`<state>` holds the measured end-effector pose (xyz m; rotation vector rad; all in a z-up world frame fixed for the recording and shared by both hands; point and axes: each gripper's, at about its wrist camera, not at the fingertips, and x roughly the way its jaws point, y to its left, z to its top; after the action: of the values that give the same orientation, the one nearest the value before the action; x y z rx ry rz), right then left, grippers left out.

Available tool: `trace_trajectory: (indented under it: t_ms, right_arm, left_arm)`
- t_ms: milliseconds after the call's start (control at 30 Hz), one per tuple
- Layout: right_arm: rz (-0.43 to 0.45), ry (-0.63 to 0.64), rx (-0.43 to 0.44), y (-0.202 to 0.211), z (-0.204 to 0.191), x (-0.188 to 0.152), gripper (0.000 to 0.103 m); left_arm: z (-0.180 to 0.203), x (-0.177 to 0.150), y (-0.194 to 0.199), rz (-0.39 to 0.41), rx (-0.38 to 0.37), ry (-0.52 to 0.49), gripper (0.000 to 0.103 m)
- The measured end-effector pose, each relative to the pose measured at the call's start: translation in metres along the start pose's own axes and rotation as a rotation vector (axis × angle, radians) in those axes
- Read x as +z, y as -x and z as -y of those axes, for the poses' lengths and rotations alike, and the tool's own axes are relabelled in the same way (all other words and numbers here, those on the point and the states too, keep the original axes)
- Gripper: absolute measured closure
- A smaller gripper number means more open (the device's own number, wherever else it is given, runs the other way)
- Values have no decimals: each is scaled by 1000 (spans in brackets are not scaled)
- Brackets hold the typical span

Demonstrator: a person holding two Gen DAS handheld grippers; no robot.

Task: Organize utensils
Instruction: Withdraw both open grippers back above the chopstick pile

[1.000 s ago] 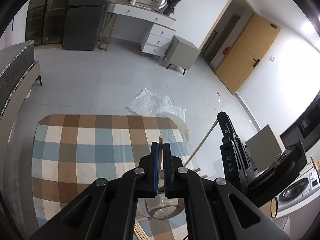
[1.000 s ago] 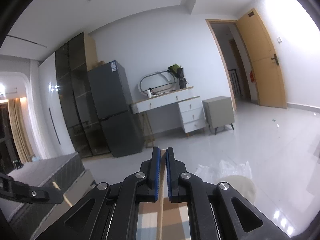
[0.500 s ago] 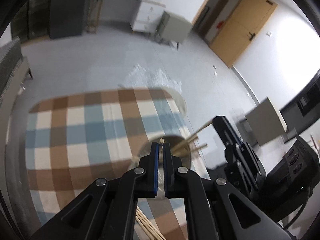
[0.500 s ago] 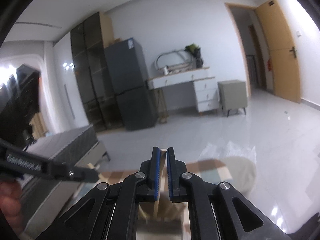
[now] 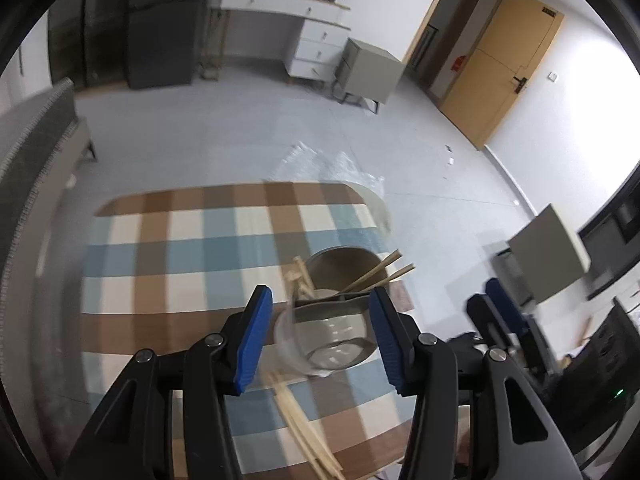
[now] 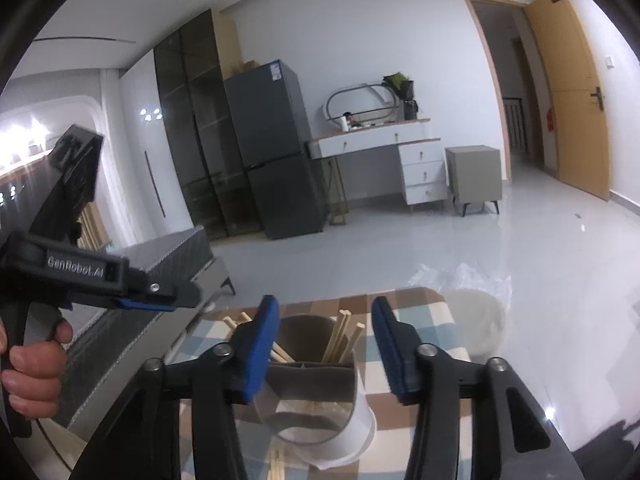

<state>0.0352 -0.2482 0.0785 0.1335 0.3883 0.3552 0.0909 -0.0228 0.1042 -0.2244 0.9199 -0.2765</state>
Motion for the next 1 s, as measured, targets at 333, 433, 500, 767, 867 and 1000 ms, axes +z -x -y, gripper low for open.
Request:
trace_trajectory:
  t_ms: [333, 433, 500, 767, 867, 1000]
  right_arm:
    - [59, -2, -25, 42, -7, -2, 23]
    - [78, 1, -6, 54, -12, -5, 16]
    - [91, 7, -1, 60, -16, -8, 15]
    - [68, 66, -12, 72, -35, -28, 10]
    - [63, 94, -6, 80, -42, -38, 8]
    - [55, 105, -7, 81, -47, -44, 5]
  left_arm:
    - [11, -36, 56, 162, 78, -3, 28]
    - [16, -49, 70, 206, 98, -15, 20]
    - [19, -58, 77, 235, 113, -27, 18]
    - [10, -85, 81, 313, 171, -19, 9]
    - [6, -97, 77, 318, 162, -10, 9]
    - [-1, -110, 67, 298, 166, 9, 8]
